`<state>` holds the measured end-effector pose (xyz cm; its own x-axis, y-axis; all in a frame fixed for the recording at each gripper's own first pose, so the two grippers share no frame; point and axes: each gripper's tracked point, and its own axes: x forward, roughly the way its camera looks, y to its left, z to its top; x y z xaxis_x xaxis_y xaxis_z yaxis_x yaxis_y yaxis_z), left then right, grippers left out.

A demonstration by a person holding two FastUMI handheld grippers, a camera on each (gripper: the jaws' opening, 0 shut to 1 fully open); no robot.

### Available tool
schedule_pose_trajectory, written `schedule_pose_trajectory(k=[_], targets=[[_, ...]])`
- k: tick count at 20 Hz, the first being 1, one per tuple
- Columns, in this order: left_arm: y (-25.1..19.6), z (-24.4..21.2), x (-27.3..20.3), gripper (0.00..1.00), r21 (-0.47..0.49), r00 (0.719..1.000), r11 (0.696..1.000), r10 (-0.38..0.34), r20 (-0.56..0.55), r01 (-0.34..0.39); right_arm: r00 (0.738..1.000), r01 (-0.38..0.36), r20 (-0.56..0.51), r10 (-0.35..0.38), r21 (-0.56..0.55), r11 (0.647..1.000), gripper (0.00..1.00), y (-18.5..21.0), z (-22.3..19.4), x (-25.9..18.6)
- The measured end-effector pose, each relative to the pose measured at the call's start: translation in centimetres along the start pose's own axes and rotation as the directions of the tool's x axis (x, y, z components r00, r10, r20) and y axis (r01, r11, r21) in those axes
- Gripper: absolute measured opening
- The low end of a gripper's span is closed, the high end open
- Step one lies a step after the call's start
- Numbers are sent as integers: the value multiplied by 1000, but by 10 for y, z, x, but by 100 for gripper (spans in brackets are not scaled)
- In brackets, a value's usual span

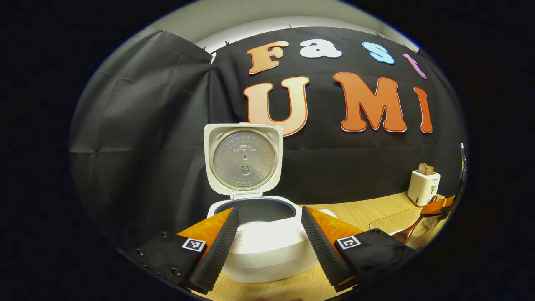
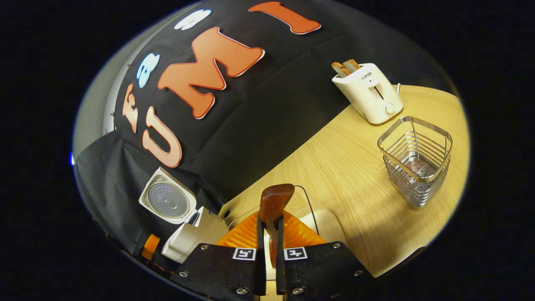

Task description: Close the left gripper, press the button to open the rice cooker; take a wooden spoon from the chopstick holder with the right hand, scoop a spoonful of rice and pour it into the rice cooker, then put the wooden spoon back into the chopstick holder.

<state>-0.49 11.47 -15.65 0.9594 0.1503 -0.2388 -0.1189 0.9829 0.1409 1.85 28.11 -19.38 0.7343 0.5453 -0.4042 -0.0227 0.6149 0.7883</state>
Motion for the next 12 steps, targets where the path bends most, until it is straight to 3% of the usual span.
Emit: schedule_pose_trajectory(k=[2,6,12], targets=[[1,-2,-1,98,-8,1000,1000,1,-5,-1,1000,-1,-1,1,36,999,10,-1,1,-2],[3,-1,-4,98,-22,1000,1000,5,-4,-5,999,-32,-23,38,215,976,10,-1,8,-1],[7,5,-9,98,-43,1000,999,12,16,-12,992,-119,17,125,467,876,10,9,28,-5]])
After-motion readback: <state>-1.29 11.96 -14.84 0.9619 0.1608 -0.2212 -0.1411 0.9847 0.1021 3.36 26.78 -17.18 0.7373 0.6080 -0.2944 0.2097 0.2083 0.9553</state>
